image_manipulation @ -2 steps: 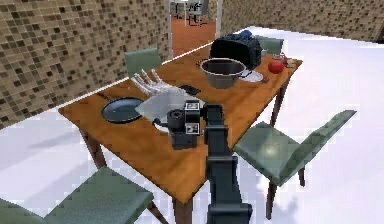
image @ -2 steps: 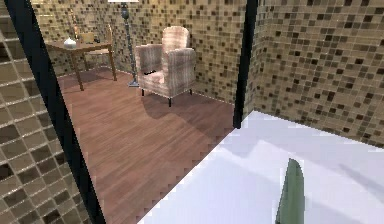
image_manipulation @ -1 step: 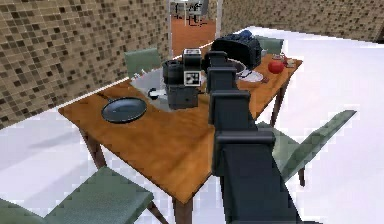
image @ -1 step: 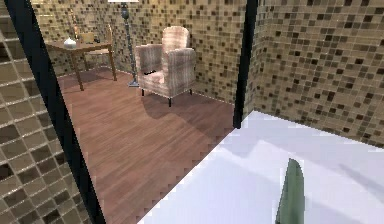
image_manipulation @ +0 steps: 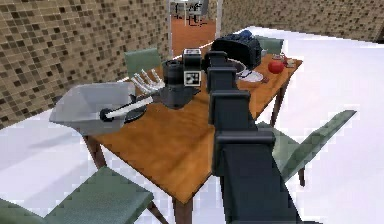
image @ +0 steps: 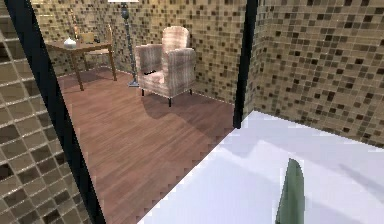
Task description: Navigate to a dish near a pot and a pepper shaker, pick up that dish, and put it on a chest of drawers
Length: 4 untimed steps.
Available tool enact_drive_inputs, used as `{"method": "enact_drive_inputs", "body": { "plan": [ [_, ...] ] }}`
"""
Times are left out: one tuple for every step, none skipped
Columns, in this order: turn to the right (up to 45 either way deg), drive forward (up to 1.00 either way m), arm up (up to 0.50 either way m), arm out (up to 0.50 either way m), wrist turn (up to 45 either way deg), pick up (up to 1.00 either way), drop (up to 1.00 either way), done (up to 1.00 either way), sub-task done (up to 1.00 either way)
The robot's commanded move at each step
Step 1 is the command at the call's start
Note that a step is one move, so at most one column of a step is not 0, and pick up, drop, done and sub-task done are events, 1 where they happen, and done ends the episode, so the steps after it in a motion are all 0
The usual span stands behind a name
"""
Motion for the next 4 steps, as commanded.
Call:
{"method": "enact_drive_inputs", "body": {
  "plan": [
    [0.0, 0.00, 0.00, 0.00, -45.0, 0.00, 0.00, 0.00, 0.00],
    [0.0, 0.00, 0.00, 0.00, -27.0, 0.00, 0.00, 0.00, 0.00],
    [0.0, 0.00, 0.00, -0.26, 0.0, 0.00, 0.00, 0.00, 0.00],
    [45.0, 0.00, 0.00, 0.00, 0.0, 0.00, 0.00, 0.00, 0.00]
  ]
}}
